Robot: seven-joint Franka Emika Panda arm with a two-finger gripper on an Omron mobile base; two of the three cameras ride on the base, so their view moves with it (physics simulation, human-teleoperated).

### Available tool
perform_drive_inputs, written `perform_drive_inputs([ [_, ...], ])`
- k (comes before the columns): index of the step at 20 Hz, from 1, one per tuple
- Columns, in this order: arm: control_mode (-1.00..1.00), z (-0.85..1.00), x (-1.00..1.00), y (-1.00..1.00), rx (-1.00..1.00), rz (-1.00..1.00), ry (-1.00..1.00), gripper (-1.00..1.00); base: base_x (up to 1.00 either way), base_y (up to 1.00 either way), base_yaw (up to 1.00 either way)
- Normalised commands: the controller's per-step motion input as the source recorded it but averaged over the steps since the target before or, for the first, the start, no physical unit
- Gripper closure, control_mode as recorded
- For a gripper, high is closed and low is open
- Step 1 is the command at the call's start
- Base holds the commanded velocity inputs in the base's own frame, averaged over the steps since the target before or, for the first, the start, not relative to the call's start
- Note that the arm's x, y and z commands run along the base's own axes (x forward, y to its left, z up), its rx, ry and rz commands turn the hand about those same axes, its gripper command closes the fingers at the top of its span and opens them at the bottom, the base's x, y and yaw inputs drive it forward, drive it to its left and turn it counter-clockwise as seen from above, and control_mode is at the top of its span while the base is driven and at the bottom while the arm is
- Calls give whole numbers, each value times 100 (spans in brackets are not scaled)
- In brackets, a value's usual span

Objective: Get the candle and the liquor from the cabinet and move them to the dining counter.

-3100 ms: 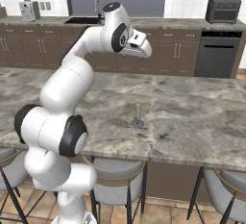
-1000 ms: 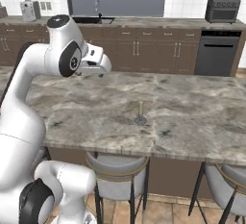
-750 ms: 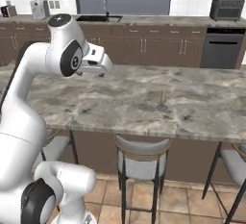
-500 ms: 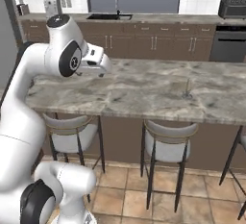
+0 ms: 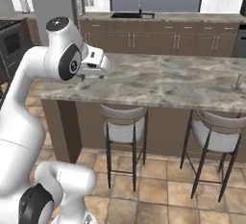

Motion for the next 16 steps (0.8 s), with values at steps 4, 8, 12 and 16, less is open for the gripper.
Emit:
perform_drive_inputs([
  [4,100,0,0,0,0,0,0,-100,9,100,5],
  [8,100,0,0,0,0,0,0,-100,28,100,3],
  [12,100,0,0,0,0,0,0,-100,38,100,2],
  [16,100,0,0,0,0,0,0,-100,39,100,3],
])
